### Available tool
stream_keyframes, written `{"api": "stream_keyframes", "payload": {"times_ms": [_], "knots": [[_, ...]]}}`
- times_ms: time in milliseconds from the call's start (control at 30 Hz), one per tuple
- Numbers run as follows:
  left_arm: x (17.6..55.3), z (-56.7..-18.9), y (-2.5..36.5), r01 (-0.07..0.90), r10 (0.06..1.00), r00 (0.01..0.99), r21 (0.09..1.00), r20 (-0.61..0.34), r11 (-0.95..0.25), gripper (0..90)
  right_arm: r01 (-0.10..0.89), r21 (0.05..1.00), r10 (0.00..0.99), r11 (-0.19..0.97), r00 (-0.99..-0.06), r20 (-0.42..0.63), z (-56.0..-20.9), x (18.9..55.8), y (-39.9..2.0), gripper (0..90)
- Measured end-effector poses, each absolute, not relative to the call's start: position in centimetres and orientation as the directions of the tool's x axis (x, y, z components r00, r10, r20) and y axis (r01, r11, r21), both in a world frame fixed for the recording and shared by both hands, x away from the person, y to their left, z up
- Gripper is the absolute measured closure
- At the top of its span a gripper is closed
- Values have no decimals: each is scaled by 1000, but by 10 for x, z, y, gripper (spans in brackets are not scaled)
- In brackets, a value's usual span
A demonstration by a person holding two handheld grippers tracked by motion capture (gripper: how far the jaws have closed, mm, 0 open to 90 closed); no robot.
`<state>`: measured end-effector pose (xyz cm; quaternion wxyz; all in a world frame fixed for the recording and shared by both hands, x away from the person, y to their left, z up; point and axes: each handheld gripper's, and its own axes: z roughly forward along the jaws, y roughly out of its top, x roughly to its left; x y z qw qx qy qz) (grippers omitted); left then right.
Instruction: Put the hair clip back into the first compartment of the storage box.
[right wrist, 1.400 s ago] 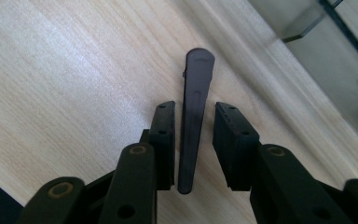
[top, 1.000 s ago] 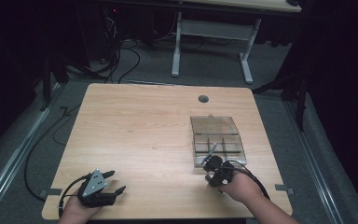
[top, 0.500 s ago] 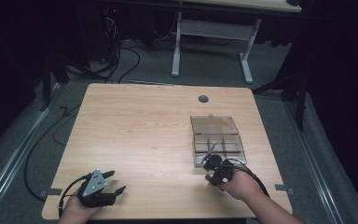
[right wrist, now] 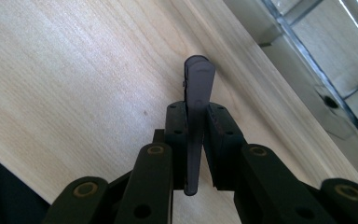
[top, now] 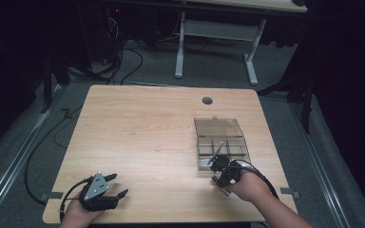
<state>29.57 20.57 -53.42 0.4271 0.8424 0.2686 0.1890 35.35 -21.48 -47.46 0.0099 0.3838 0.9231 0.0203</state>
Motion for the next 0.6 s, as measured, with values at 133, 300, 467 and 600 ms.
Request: {"api": "stream_keyframes", "payload": {"times_ms": [133, 300, 467, 600], "knots": [[296, -534, 206, 291, 614, 784, 821, 89, -491, 304, 712, 51, 713, 700, -701, 5, -470, 353, -219, 800], [296, -534, 206, 291, 613, 784, 820, 91, -493, 304, 715, 57, 715, 697, -699, 10, -464, 352, -225, 800], [296, -534, 206, 293, 614, 784, 819, 89, -493, 304, 721, 54, 722, 691, -692, 10, -457, 351, -230, 800], [296, -534, 206, 293, 614, 784, 819, 89, -493, 304, 728, 58, 729, 683, -685, 9, -450, 351, -235, 800]]}}
